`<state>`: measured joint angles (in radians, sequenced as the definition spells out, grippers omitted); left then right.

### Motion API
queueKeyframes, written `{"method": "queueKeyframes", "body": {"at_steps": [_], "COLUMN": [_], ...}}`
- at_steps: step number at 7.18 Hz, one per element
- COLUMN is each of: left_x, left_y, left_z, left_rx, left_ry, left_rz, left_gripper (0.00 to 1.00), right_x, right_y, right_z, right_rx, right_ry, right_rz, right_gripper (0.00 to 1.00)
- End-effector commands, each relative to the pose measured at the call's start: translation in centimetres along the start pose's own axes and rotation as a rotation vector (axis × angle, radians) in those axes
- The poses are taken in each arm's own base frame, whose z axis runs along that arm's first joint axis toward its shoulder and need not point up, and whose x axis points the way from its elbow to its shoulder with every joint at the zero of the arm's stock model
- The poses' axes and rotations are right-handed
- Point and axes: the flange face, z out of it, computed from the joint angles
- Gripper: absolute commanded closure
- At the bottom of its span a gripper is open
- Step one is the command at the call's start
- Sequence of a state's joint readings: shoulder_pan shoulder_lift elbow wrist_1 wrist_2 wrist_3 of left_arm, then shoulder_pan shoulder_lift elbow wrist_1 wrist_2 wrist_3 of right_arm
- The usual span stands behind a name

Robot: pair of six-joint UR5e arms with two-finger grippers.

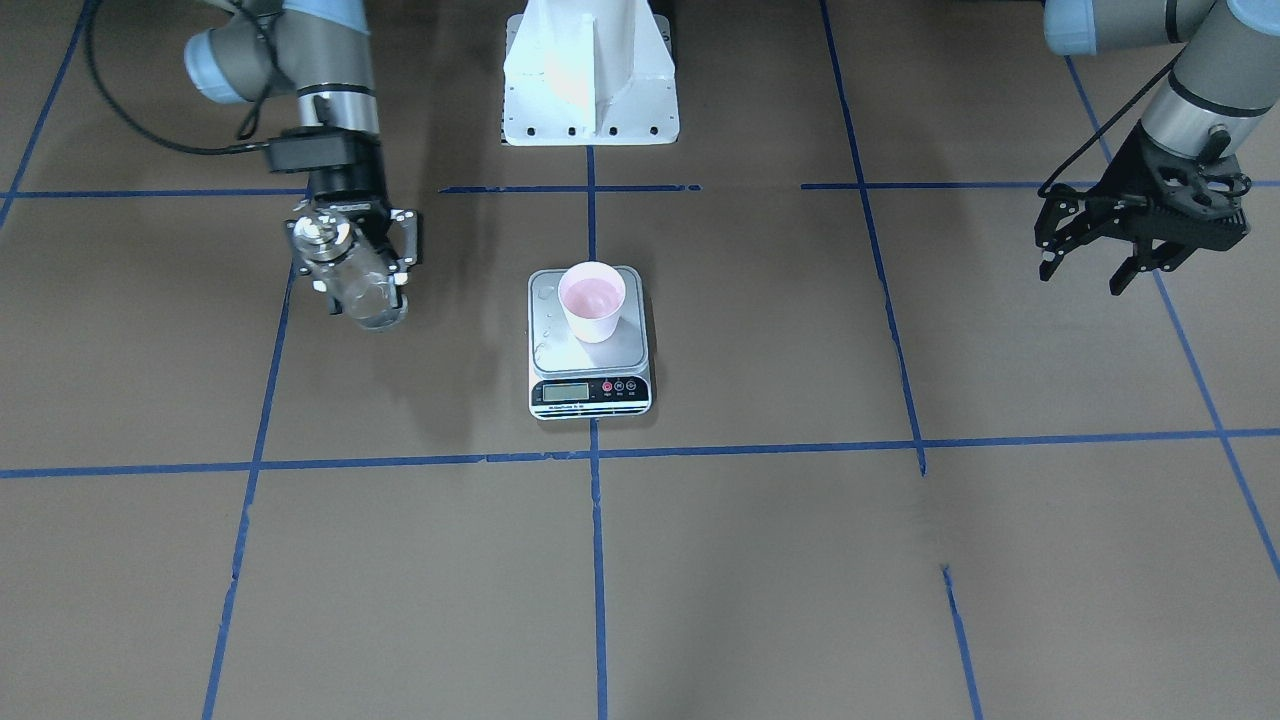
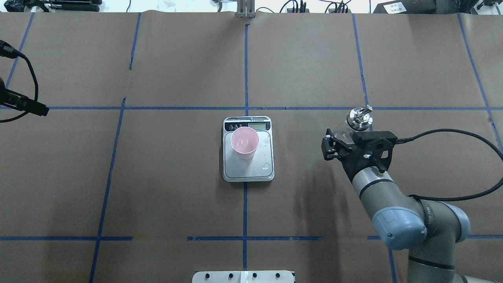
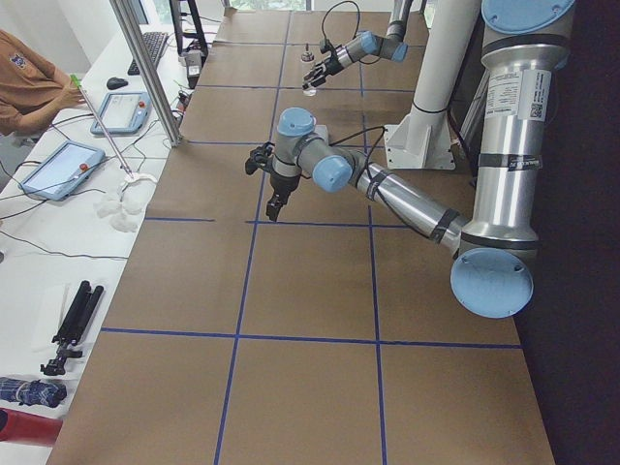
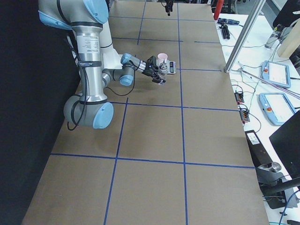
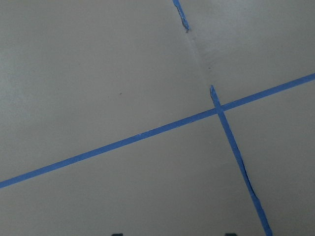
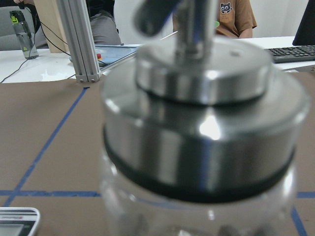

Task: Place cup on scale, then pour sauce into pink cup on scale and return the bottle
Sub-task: 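Lower the bottle with the right gripper back to its spot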

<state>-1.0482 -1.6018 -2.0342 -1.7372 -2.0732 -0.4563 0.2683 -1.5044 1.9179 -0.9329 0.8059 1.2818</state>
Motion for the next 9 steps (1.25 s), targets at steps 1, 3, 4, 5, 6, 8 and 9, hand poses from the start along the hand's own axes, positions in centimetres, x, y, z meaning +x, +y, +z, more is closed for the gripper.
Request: {"method": "queueKeyframes", "body": {"at_steps": [1, 3, 4, 5, 6, 8, 9], "left_x": [-0.5, -5.3, -5.4, -5.6, -6.7, -7.2, -7.1], "left_y": [0.3, -0.3, -0.3, -0.2, 0.0, 0.0, 0.0], "left_z": [0.3, -0.4, -0.4, -0.2, 1.1, 1.8, 1.7], "left_rx": [-0.031, -0.036, -0.037, -0.042, -0.075, -0.081, -0.08], "left_ry": [0.041, 0.087, 0.086, 0.083, 0.078, 0.075, 0.076], "left_rz": [-0.005, 0.017, 0.016, 0.014, -0.021, -0.024, -0.023], "left_gripper": [0.25, 0.25, 0.25, 0.25, 0.25, 0.24, 0.24], "right_x": [6.1, 10.5, 10.5, 10.1, 10.9, 10.9, 11.0], "right_y": [1.2, 4.0, 4.8, 4.9, 5.6, 5.7, 6.1], "right_z": [0.0, 1.4, 2.1, 2.2, 2.8, 3.0, 3.2], "right_rx": [-0.013, 0.004, 0.002, 0.004, 0.014, 0.028, 0.033], "right_ry": [0.031, -0.01, -0.006, -0.009, 0.012, 0.024, 0.03], "right_rz": [-0.02, 0.019, 0.013, 0.016, -0.003, -0.012, -0.023], "right_gripper": [1.0, 1.0, 1.0, 1.0, 1.0, 1.0, 1.0]}}
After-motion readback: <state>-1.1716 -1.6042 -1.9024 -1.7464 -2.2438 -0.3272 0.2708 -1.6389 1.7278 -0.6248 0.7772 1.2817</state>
